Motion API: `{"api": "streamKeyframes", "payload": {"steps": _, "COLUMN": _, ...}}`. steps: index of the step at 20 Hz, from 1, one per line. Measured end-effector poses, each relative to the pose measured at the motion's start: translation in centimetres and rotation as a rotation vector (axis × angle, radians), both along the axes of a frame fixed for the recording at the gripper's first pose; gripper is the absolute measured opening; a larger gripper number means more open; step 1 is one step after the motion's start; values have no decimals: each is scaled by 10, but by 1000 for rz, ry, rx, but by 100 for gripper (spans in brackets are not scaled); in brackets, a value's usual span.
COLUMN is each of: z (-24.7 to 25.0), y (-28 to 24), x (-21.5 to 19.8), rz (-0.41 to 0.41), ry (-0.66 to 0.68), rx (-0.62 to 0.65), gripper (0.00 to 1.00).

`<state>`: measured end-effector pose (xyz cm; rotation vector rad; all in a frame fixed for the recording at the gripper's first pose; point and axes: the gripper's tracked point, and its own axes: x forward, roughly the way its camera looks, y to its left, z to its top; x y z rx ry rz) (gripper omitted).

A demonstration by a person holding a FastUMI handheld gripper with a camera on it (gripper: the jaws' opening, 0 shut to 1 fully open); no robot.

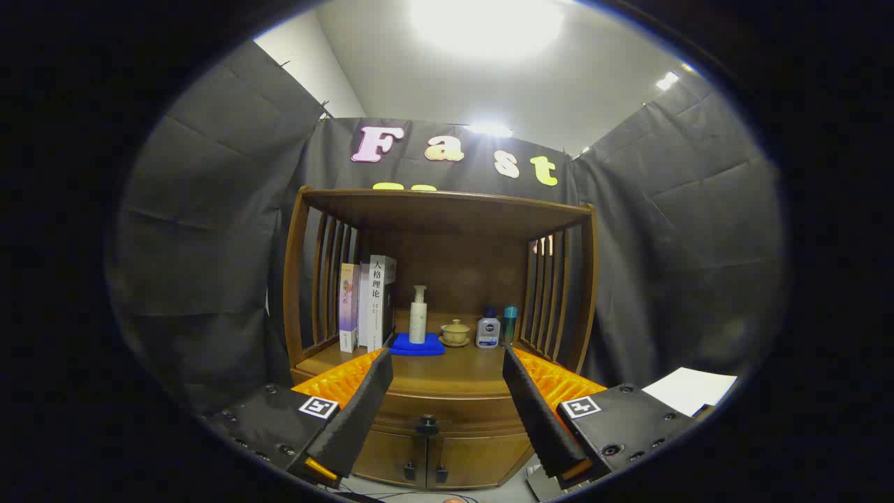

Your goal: Pull open the drawer, take out the items inside it, and place them on the countertop above the cabinet.

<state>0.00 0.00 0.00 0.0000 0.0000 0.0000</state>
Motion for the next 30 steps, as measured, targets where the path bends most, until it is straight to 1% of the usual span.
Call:
{"api": "streamKeyframes", "payload": {"steps": 17, "z": -8, "y": -1, "x": 3, "rz": 11, "ry": -3, "rx": 26, "gripper": 100}}
{"api": "streamKeyframes", "payload": {"steps": 21, "z": -36, "y": -5, "x": 15, "rz": -1, "ry": 26, "rx": 58, "gripper": 100}}
{"api": "streamKeyframes", "payload": {"steps": 24, "z": -58, "y": -13, "x": 26, "rz": -17, "ry": 67, "rx": 38, "gripper": 100}}
{"api": "streamKeyframes", "payload": {"steps": 30, "z": -78, "y": -18, "x": 36, "rz": -28, "ry": 95, "rx": 59, "gripper": 100}}
